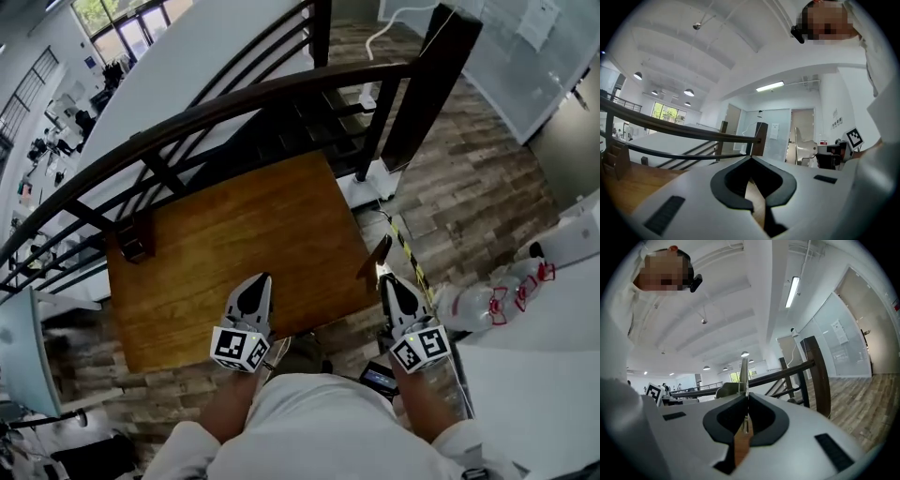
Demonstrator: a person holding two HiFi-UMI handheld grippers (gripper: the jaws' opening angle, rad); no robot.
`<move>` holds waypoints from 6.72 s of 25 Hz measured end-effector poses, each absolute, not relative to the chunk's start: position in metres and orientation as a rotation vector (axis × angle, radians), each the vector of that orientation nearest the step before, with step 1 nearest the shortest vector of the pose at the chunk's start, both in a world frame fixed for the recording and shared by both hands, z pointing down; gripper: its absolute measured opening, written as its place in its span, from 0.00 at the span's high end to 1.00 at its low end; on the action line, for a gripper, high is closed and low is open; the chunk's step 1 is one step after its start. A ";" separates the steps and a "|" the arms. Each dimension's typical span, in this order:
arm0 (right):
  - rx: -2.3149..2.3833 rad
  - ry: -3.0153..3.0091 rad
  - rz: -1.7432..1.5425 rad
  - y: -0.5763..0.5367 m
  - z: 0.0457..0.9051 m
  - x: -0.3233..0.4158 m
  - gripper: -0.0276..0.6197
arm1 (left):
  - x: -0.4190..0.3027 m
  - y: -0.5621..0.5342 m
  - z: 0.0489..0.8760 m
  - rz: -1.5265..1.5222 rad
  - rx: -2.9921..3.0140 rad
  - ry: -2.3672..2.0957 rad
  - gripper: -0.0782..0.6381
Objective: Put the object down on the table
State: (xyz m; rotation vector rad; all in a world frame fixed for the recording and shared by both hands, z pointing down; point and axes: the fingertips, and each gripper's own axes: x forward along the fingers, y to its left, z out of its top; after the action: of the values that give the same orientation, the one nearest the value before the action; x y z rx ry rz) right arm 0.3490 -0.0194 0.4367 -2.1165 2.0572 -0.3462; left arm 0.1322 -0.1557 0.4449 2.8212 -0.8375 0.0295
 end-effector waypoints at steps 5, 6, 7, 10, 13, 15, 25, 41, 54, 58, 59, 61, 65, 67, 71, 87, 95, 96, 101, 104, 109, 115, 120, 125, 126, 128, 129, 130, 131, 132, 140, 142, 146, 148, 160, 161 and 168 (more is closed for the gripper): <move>-2.112 2.106 -0.358 -0.077 0.444 0.360 0.92 | 0.134 -0.198 0.442 0.029 2.821 -0.892 0.87; -2.111 2.123 -0.357 -0.088 0.445 0.361 0.92 | 0.133 -0.207 0.443 0.022 2.813 -0.902 0.87; -2.112 2.141 -0.358 -0.099 0.445 0.361 0.92 | 0.133 -0.215 0.444 0.016 2.804 -0.910 0.87; -2.122 2.204 -0.370 -0.123 0.451 0.356 0.92 | 0.129 -0.230 0.449 0.003 2.781 -0.926 0.87; -2.120 2.267 -0.359 -0.150 0.459 0.356 0.92 | 0.126 -0.247 0.454 -0.009 2.768 -0.962 0.87; -2.109 2.314 -0.350 -0.166 0.463 0.356 0.92 | 0.125 -0.253 0.458 -0.009 2.746 -0.994 0.87; -1.944 2.563 -0.353 -0.246 0.495 0.355 0.92 | 0.121 -0.262 0.469 -0.012 2.662 -1.167 0.87; -1.837 3.055 -0.084 -0.315 0.554 0.332 0.92 | 0.099 -0.264 0.491 0.003 2.495 -1.434 0.87; -1.873 3.362 0.139 -0.340 0.623 0.322 0.92 | 0.110 -0.265 0.511 0.025 2.495 -1.401 0.87; -1.909 3.446 0.224 -0.344 0.643 0.328 0.92 | 0.116 -0.262 0.513 0.038 2.505 -1.378 0.87; -1.915 3.460 0.253 -0.346 0.646 0.329 0.92 | 0.117 -0.262 0.514 0.041 2.506 -1.374 0.87; -1.914 3.491 0.314 -0.350 0.651 0.329 0.92 | 0.119 -0.261 0.515 0.049 2.508 -1.367 0.87; -1.883 3.585 0.391 -0.355 0.669 0.327 0.92 | 0.123 -0.263 0.520 0.064 2.509 -1.361 0.87; -1.875 3.625 0.468 -0.357 0.678 0.326 0.92 | 0.124 -0.266 0.522 0.069 2.511 -1.366 0.87; -1.883 3.677 0.712 -0.360 0.688 0.326 0.92 | 0.128 -0.271 0.521 0.063 2.523 -1.368 0.87; -1.806 3.811 0.959 -0.360 0.720 0.325 0.92 | 0.129 -0.264 0.526 0.080 2.510 -1.353 0.87; -1.804 3.806 0.947 -0.357 0.726 0.325 0.91 | 0.125 -0.264 0.530 0.077 2.493 -1.358 0.87; -1.802 3.804 0.946 -0.358 0.726 0.324 0.91 | 0.125 -0.265 0.530 0.076 2.491 -1.359 0.87; -1.752 3.833 0.857 -0.354 0.730 0.324 0.91 | 0.125 -0.263 0.532 0.081 2.491 -1.351 0.87; -1.725 3.861 0.806 -0.352 0.732 0.324 0.85 | 0.126 -0.262 0.531 0.081 2.489 -1.348 0.87; -1.741 3.857 0.790 -0.349 0.731 0.328 0.81 | 0.128 -0.262 0.531 0.079 2.493 -1.340 0.87; -1.733 3.875 0.770 -0.340 0.734 0.332 0.79 | 0.128 -0.262 0.529 0.073 2.494 -1.338 0.87; -1.756 3.867 0.738 -0.337 0.734 0.333 0.79 | 0.127 -0.261 0.529 0.070 2.489 -1.335 0.87; -1.745 3.846 0.746 -0.331 0.725 0.330 0.79 | 0.128 -0.260 0.527 0.062 2.484 -1.331 0.87; -1.741 3.843 0.748 -0.329 0.722 0.329 0.79 | 0.128 -0.260 0.526 0.059 2.485 -1.329 0.87; -1.742 3.829 0.737 -0.325 0.714 0.328 0.79 | 0.128 -0.261 0.525 0.053 2.488 -1.326 0.87; -1.743 3.819 0.725 -0.322 0.709 0.328 0.79 | 0.128 -0.261 0.524 0.050 2.489 -1.325 0.87; -1.744 3.806 0.711 -0.319 0.704 0.329 0.79 | 0.127 -0.261 0.523 0.047 2.489 -1.325 0.87; -1.744 3.787 0.695 -0.316 0.697 0.330 0.79 | 0.127 -0.261 0.521 0.043 2.489 -1.326 0.87; -1.743 3.762 0.674 -0.312 0.688 0.330 0.80 | 0.127 -0.261 0.518 0.039 2.489 -1.327 0.87; -1.765 3.360 0.316 -0.287 0.570 0.316 0.90 | 0.118 -0.262 0.499 0.031 2.518 -1.350 0.87; -1.749 3.226 0.161 -0.285 0.535 0.313 0.90 | 0.117 -0.263 0.492 0.026 2.528 -1.362 0.87; -1.754 2.991 0.013 -0.279 0.478 0.318 0.91 | 0.116 -0.260 0.481 0.020 2.553 -1.384 0.87; -1.753 2.883 -0.049 -0.274 0.455 0.324 0.91 | 0.114 -0.257 0.474 0.016 2.560 -1.402 0.87; -1.775 2.508 -0.206 -0.220 0.383 0.376 0.91 | 0.109 -0.248 0.414 -0.080 2.616 -1.451 0.87; -1.766 2.514 -0.226 -0.217 0.389 0.375 0.91 | 0.109 -0.247 0.412 -0.084 2.623 -1.446 0.87; -1.737 2.585 -0.355 -0.186 0.434 0.369 0.92 | 0.117 -0.227 0.422 -0.059 2.610 -1.396 0.87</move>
State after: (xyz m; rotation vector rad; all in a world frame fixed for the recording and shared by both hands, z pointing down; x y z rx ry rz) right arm 0.3686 -0.1864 0.4342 -1.7366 2.5853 -0.3553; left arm 0.1168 -0.2270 0.4222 2.6099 -1.3956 -0.0593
